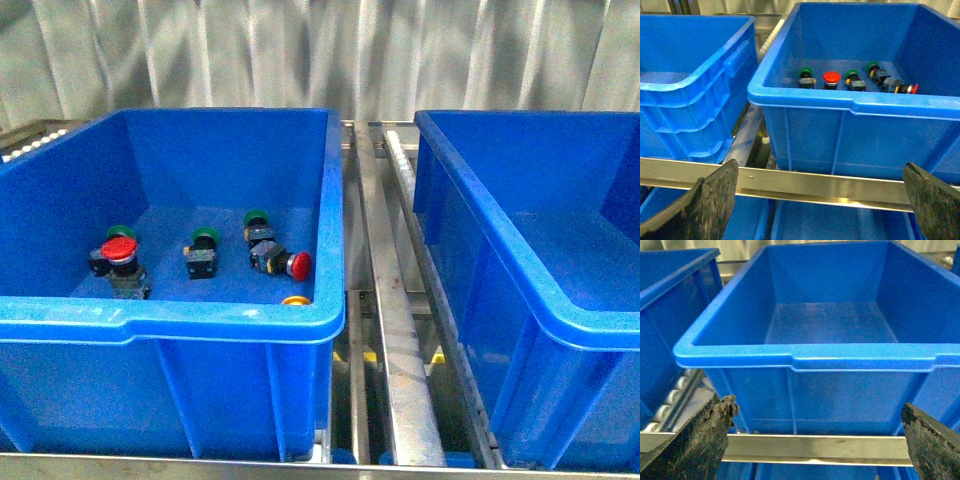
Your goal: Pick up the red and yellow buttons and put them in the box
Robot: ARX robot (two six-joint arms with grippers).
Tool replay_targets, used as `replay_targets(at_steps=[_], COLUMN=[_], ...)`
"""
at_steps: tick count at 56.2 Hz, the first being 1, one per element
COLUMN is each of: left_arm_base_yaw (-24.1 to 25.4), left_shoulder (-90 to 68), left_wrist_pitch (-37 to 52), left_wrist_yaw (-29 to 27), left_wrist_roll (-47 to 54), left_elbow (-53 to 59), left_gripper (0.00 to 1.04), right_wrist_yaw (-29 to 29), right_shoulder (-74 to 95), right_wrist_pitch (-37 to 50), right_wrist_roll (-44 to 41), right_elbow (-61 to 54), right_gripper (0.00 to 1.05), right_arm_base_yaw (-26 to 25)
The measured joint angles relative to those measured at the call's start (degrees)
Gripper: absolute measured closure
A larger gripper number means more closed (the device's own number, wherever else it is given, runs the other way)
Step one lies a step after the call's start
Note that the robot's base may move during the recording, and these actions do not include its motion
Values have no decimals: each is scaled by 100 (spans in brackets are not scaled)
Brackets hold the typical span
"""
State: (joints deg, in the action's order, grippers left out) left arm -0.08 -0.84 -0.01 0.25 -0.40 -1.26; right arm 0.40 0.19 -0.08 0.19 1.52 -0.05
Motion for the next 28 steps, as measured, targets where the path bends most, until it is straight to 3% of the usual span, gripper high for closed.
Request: replay_targets(at_steps=[9, 17, 25, 28], left_arm_base_yaw=[227, 614, 426, 278], left_shoulder=[-610, -2400, -4304, -4988], left_wrist_pitch=[-592, 400, 914, 955], left_wrist_yaw=[457, 601, 496, 221], left_wrist_roll=[-225, -376, -396, -385], left_elbow=[-306, -1541, -3112, -3550], left_gripper=[8, 8, 8, 8], right_wrist_yaw=[-22, -37, -37, -39], right_shoulder=[-2, -2, -2, -2], right_wrist_pitch=[0, 0, 0, 0], right_wrist_roll=[-2, -2, -2, -2], right_elbow=[0, 0, 0, 0], right_gripper=[6, 6, 6, 6], right_arm_base_yaw=[0, 0, 0, 0])
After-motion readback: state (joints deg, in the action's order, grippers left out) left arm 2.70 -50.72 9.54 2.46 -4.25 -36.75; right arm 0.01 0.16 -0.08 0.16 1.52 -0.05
